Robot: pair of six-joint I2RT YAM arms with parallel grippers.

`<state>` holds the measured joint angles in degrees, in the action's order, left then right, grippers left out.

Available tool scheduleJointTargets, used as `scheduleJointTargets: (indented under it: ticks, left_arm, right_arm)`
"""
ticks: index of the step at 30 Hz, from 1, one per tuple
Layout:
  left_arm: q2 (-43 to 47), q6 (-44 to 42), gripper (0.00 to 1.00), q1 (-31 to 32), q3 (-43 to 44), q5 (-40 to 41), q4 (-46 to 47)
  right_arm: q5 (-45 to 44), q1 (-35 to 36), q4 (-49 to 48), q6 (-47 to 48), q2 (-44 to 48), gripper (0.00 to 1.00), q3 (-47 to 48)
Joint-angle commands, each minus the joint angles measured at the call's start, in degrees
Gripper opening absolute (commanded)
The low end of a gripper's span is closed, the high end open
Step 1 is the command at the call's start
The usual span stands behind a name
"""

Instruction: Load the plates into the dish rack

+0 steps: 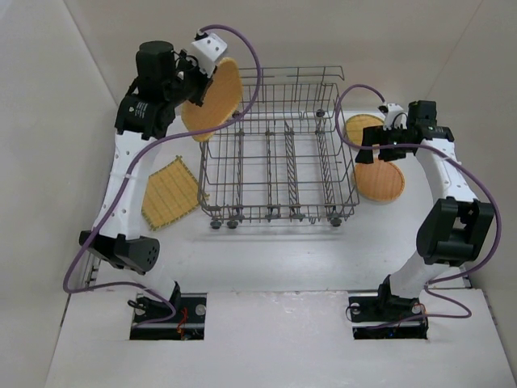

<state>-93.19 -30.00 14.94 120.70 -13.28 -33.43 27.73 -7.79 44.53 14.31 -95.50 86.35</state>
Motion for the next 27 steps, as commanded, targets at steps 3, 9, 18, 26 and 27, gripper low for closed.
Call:
scheduleJointTargets:
  ticks: [3, 9, 18, 26, 27]
  left_arm:
    - [-2.0, -0.6, 0.01, 2.0, 7.1, -15.6, -5.4]
    - [-6.7, -3.8, 0.01, 2.4, 13.7, -24.7, -13.1]
    - [-8.4, -13.1, 0.01, 2.7, 12.0, -28.6, -13.1]
    - [-6.7, -29.6, 0.01, 3.1, 4.8, -30.3, -7.4]
    - [-6.4, -31.9, 0.01, 3.3, 3.8, -30.4, -6.6]
  right_arm:
    - [1.4, -0.2, -2.3, -0.9, 2.8, 1.0, 0.1]
    - [1.0, 0.1, -2.3, -1.9, 3.7, 1.0, -1.2]
    - [0.8, 0.3, -3.5, -3.9, 5.0, 1.0, -3.0]
    - [0.7, 0.3, -4.5, -5.4, 6.4, 1.0, -5.0]
    - [0.6, 0.3, -4.5, -5.5, 6.5, 1.0, -5.2]
